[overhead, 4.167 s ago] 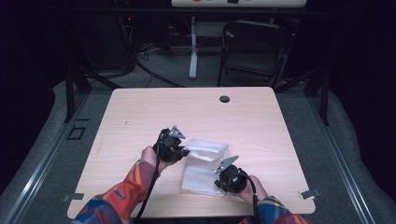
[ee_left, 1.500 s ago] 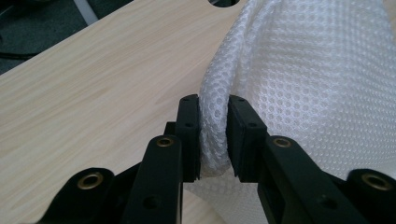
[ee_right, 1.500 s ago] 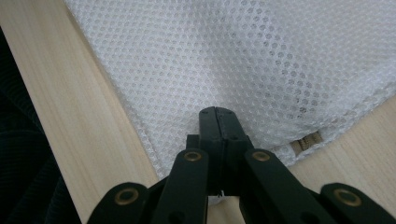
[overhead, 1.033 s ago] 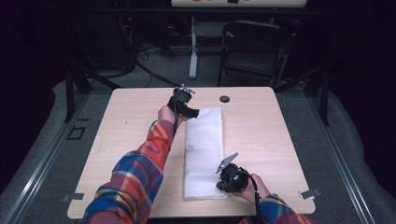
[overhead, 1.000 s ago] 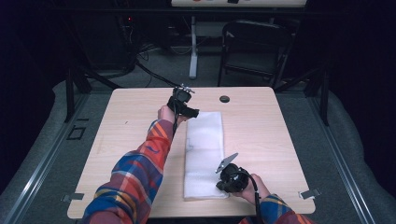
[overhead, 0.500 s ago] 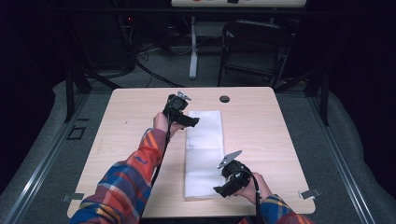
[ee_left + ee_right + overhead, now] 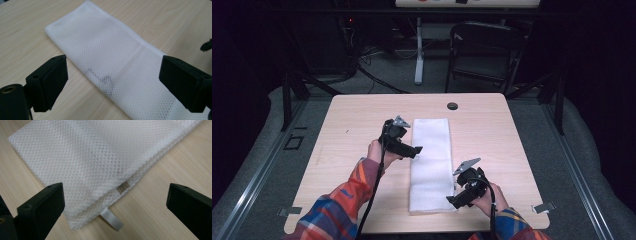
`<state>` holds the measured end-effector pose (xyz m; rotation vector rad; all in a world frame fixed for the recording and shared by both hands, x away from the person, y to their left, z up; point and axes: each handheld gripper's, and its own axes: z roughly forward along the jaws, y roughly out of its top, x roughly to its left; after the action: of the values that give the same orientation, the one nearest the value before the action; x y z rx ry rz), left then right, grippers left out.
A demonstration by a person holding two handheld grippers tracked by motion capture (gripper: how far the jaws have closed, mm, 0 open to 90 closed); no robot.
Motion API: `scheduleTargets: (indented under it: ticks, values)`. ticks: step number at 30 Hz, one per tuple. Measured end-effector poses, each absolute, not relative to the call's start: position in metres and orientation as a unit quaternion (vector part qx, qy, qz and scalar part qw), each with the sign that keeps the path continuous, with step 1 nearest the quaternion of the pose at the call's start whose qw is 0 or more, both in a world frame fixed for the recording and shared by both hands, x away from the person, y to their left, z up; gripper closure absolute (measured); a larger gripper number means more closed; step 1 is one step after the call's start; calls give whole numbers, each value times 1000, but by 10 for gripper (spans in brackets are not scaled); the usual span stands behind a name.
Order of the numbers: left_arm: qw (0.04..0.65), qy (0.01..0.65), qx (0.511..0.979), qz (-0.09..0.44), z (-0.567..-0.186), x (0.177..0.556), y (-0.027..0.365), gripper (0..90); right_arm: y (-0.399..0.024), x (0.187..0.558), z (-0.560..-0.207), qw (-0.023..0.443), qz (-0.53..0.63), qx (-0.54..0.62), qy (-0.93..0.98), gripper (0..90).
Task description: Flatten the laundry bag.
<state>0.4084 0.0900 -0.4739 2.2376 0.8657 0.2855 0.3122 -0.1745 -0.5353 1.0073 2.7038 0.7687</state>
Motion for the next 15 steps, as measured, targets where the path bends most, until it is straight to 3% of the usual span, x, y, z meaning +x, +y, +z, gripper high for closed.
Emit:
scheduleTargets:
  ticks: [15]
  values:
    - [332,317,882,104,-486,385,92,68,-179,314,-535,72,254,349,899,5]
